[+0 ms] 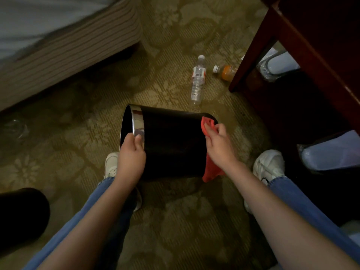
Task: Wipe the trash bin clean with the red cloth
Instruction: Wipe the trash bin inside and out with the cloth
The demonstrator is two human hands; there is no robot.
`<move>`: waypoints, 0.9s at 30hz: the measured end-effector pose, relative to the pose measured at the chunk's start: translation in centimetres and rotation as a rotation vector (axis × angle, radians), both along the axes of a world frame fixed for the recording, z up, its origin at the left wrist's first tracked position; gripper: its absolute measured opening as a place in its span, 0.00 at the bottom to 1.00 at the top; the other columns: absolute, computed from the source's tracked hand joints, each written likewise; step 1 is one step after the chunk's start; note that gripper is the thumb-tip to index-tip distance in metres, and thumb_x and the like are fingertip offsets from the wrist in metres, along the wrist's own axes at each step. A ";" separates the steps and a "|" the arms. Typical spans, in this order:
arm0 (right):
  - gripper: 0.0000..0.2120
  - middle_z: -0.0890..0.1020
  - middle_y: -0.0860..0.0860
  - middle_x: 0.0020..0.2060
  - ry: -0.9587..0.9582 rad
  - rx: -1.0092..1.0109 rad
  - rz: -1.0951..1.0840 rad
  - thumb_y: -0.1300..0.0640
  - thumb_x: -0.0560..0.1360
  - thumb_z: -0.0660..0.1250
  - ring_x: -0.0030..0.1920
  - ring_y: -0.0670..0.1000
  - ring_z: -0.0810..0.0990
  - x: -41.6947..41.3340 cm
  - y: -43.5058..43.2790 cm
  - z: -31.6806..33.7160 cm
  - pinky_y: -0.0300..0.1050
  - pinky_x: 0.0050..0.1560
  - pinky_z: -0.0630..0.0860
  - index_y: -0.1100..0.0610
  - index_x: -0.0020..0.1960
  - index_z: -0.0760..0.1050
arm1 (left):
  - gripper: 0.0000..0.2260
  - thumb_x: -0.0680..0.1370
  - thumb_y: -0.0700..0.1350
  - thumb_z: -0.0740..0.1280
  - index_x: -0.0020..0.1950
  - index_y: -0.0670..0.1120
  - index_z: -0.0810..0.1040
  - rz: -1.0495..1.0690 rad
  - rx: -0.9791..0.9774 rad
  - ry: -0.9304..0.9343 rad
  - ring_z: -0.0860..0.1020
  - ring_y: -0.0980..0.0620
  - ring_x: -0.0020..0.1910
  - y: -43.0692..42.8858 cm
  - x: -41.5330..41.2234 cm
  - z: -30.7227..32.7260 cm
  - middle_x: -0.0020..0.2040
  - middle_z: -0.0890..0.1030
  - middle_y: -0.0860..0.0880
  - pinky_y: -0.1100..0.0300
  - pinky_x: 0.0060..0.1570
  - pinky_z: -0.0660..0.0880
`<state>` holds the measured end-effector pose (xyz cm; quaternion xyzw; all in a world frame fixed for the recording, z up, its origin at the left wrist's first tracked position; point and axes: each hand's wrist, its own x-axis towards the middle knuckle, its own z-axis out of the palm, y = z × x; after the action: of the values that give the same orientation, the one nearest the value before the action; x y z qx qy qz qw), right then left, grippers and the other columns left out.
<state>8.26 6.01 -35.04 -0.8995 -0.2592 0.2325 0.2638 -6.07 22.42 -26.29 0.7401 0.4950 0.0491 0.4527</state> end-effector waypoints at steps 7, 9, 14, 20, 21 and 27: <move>0.20 0.66 0.54 0.57 0.088 0.075 -0.182 0.56 0.80 0.58 0.54 0.55 0.72 -0.7 0.0 -0.7 0.44 0.56 0.70 0.46 0.70 0.68 | 0.10 0.83 0.46 0.52 0.51 0.45 0.70 0.111 0.018 0.060 0.71 0.52 0.40 3.2 -1.6 -1.7 0.40 0.72 0.51 0.58 0.38 0.67; 0.19 0.67 0.55 0.57 0.151 0.087 -0.199 0.55 0.80 0.58 0.56 0.56 0.72 -0.6 0.4 -0.8 0.43 0.59 0.67 0.45 0.70 0.67 | 0.11 0.83 0.47 0.52 0.52 0.45 0.71 0.131 -0.001 0.051 0.72 0.49 0.44 3.7 -2.1 -2.1 0.42 0.74 0.49 0.55 0.45 0.69; 0.19 0.71 0.59 0.58 0.168 0.070 -0.215 0.55 0.80 0.57 0.59 0.58 0.72 -0.5 1.0 -0.7 0.41 0.56 0.65 0.45 0.70 0.67 | 0.12 0.83 0.47 0.52 0.53 0.44 0.73 0.129 -0.020 0.034 0.75 0.46 0.46 4.0 -2.9 -2.2 0.46 0.76 0.45 0.50 0.50 0.72; 0.19 0.69 0.57 0.60 0.216 0.071 -0.230 0.55 0.81 0.54 0.59 0.57 0.72 -1.3 -0.5 -0.2 0.43 0.55 0.66 0.46 0.71 0.67 | 0.10 0.83 0.46 0.53 0.47 0.47 0.71 0.122 -0.038 -0.008 0.72 0.52 0.40 1.9 -3.8 -1.6 0.40 0.73 0.49 0.53 0.45 0.70; 0.19 0.69 0.56 0.61 0.242 0.070 -0.237 0.55 0.81 0.54 0.60 0.57 0.71 -1.4 -1.1 -0.3 0.43 0.55 0.66 0.45 0.71 0.66 | 0.10 0.83 0.46 0.53 0.47 0.46 0.72 0.110 -0.036 -0.012 0.72 0.52 0.40 1.5 -3.9 -1.5 0.40 0.74 0.49 0.53 0.45 0.70; 0.19 0.67 0.54 0.67 0.381 0.102 -0.309 0.55 0.82 0.53 0.66 0.55 0.69 -1.1 -4.1 -1.6 0.43 0.58 0.68 0.42 0.71 0.65 | 0.10 0.82 0.45 0.54 0.49 0.43 0.73 0.014 -0.027 -0.046 0.75 0.45 0.44 -1.5 -3.4 -0.3 0.45 0.76 0.42 0.49 0.46 0.74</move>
<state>7.14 1.95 -36.60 -0.8540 -0.0755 0.3412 0.3854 -9.46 20.93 -26.56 0.7291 0.4902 0.0623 0.4735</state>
